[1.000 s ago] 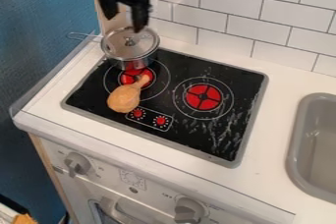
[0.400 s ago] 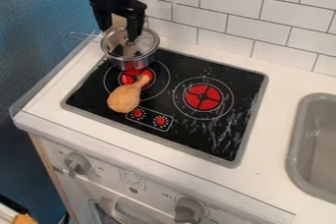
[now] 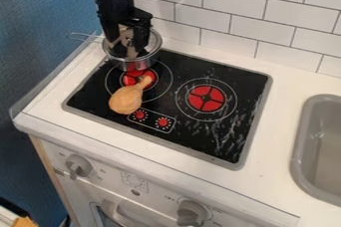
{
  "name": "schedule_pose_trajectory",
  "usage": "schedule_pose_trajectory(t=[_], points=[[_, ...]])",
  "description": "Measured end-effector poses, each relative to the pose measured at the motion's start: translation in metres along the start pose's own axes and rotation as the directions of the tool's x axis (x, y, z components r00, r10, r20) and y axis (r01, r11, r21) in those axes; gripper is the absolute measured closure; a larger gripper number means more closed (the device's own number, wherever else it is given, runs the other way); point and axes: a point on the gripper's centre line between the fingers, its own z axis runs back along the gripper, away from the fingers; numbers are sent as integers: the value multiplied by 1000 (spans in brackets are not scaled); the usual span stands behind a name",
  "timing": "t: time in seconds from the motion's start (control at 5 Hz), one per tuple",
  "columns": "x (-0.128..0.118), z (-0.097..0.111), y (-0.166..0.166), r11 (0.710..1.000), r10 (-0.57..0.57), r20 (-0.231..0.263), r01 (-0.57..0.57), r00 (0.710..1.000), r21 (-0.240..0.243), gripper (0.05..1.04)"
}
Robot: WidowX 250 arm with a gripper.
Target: Open the silver pot
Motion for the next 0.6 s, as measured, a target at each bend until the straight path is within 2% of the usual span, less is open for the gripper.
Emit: schedule_pose_trajectory(t=[0.2,0.6], points=[[-4,-2,-2,1000,-2,-22,2,1000,-8,137],[-7,-4,0,1000,-8,-47,7,999,-23,696]])
